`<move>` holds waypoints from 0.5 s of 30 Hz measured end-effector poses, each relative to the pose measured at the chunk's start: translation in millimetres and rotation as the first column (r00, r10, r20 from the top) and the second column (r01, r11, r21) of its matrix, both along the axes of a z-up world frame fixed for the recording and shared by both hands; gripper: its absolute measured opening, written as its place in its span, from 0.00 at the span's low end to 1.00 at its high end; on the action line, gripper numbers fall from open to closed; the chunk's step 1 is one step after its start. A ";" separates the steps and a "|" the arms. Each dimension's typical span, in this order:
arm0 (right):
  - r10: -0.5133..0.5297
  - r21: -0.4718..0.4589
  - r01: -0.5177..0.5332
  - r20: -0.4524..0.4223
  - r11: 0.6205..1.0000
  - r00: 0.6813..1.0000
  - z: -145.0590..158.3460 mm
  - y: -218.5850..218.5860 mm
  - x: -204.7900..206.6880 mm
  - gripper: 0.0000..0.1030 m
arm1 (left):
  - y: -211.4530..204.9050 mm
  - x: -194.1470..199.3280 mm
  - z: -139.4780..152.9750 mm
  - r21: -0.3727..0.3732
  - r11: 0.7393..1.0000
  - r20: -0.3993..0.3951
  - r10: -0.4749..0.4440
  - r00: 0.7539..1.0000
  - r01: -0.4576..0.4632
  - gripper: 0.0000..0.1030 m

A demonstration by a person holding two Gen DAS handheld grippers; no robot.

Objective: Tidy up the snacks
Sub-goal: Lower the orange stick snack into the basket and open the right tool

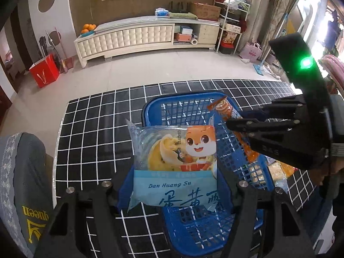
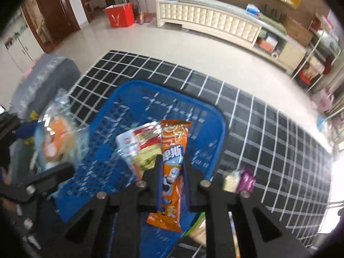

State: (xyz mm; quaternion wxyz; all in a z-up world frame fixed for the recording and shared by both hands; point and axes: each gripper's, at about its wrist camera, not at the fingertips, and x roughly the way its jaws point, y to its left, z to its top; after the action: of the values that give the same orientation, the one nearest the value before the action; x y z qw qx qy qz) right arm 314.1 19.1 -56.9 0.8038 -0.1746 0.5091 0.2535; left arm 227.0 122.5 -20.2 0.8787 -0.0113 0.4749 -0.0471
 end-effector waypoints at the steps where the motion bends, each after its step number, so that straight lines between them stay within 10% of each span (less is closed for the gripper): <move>1: 0.003 -0.006 -0.003 0.003 1.000 1.000 -2.5 0.6 3.5 0.29 | -0.7 1.0 -0.6 -0.001 1.000 -0.001 -0.004 1.000 0.004 0.62; 5: -0.030 -0.013 0.031 0.053 0.999 0.998 -4.1 -6.4 8.7 0.82 | -2.9 1.1 -5.4 0.003 1.000 -0.013 -0.011 1.000 0.011 0.62; 15: -0.076 0.058 0.076 -0.005 0.995 0.997 10.3 -37.1 -1.9 0.83 | -11.0 0.8 -9.7 -0.001 1.000 -0.036 -0.006 0.999 0.006 0.62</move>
State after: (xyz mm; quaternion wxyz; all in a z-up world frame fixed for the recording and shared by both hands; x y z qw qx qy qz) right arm 312.2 -18.0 -46.6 0.8170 -0.1313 0.5087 0.2378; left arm 227.8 111.5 -29.9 0.8699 -0.0112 0.4906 -0.0500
